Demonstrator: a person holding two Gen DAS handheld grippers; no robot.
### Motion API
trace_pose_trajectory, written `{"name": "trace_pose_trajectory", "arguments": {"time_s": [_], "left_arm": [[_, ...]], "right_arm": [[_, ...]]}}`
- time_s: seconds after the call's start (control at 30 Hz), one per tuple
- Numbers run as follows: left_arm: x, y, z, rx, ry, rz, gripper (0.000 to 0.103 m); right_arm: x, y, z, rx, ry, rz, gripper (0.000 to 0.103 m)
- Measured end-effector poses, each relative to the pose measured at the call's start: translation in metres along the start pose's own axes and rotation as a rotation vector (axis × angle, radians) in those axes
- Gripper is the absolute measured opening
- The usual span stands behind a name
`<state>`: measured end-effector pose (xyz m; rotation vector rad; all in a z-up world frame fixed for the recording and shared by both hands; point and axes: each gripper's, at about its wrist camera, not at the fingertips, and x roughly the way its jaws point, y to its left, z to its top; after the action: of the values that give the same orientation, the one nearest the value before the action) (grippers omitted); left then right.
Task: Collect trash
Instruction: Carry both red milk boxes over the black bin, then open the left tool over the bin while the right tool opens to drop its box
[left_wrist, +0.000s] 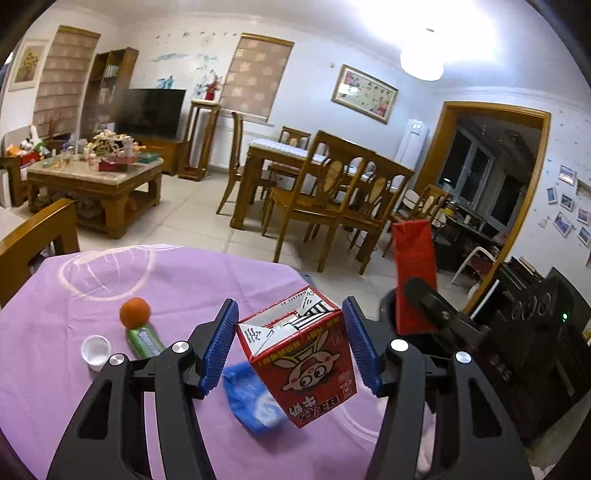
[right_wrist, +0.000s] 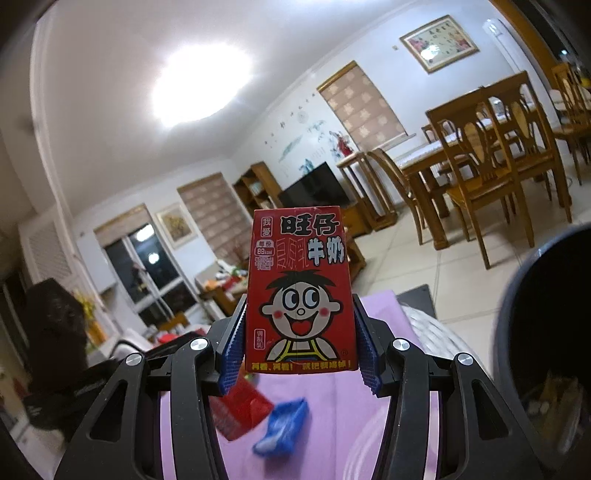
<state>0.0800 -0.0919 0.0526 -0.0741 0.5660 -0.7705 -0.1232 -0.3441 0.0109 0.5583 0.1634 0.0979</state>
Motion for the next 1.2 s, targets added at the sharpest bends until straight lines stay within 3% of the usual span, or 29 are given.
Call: {"name": "trace_pose_trajectory", "arguments": {"time_s": [0.27,0.53,0.83,1.2], "left_arm": [[0.002,-0.053,-0.012,0.064,-0.004,-0.115,0.058],[0.048,-0.129,-0.019,0.118,0.019,-0.260,0.058],[0.104,-0.188,-0.035,0.164,0.065,-0.330,0.058],[0.145,-0.200,-0.045,0.193,0.120,-0.310,0.058]], "right_arm": [[-0.120,-0.028,0.012,-0.020,-0.115,-0.125,0.051],[-0.210,-0.086,0.030,-0.042,-0.196,-0.291,0.051],[-0.223,-0.152,0.033,0.019,-0.169,-0.373,0.051],[-0.187,-0.194,0.028,0.095,-0.122,-0.391,0.051]]}}
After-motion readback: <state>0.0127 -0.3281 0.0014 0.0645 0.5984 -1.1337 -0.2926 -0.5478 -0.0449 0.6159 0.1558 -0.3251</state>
